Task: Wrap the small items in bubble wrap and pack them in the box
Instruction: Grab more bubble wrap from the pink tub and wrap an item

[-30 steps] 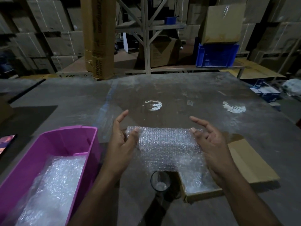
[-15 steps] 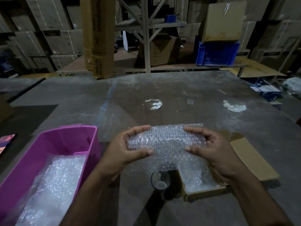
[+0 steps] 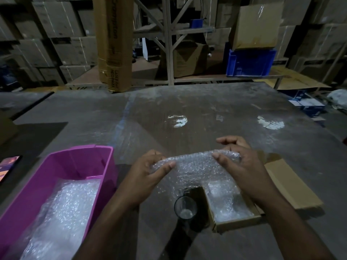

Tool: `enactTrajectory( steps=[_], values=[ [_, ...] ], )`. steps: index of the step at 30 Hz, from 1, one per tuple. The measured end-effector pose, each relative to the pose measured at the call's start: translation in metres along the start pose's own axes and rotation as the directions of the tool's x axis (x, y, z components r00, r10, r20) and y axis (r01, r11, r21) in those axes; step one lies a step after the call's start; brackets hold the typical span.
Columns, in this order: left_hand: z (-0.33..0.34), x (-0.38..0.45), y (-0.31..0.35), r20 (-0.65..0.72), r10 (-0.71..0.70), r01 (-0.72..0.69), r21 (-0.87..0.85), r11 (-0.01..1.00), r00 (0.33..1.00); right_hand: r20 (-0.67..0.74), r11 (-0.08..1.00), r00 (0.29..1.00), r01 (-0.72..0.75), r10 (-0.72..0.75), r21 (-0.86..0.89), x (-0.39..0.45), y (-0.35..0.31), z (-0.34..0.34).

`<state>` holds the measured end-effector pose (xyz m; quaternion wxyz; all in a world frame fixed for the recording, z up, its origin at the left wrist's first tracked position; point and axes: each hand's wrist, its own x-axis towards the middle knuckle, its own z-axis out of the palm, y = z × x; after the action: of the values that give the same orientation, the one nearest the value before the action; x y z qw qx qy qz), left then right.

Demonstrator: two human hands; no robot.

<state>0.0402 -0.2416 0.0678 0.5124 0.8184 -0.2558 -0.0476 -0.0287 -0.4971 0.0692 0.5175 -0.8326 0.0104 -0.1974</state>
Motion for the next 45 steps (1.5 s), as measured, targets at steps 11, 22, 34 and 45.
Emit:
enactTrajectory(
  steps=[11,22,34,45],
  values=[
    [0.016,-0.014,0.014,0.401,0.047,0.17,-0.487,0.856,0.915,-0.08,0.898,0.979,-0.138,0.188,0.418,0.014,0.002,0.016],
    [0.036,0.007,0.023,-0.321,-0.115,-0.14,-0.672,0.727,0.94,0.412,0.7,0.866,-0.48,0.282,0.529,-0.024,-0.011,0.05],
    [0.026,0.0,0.019,-0.175,0.056,-0.123,-0.4,0.908,0.983,0.009,0.825,0.989,-0.13,0.15,0.55,-0.015,-0.026,0.038],
    [0.033,-0.003,0.014,0.016,-0.02,0.025,-0.728,0.685,1.0,0.001,0.898,0.998,-0.063,0.07,0.435,-0.011,-0.035,0.05]
  ],
)
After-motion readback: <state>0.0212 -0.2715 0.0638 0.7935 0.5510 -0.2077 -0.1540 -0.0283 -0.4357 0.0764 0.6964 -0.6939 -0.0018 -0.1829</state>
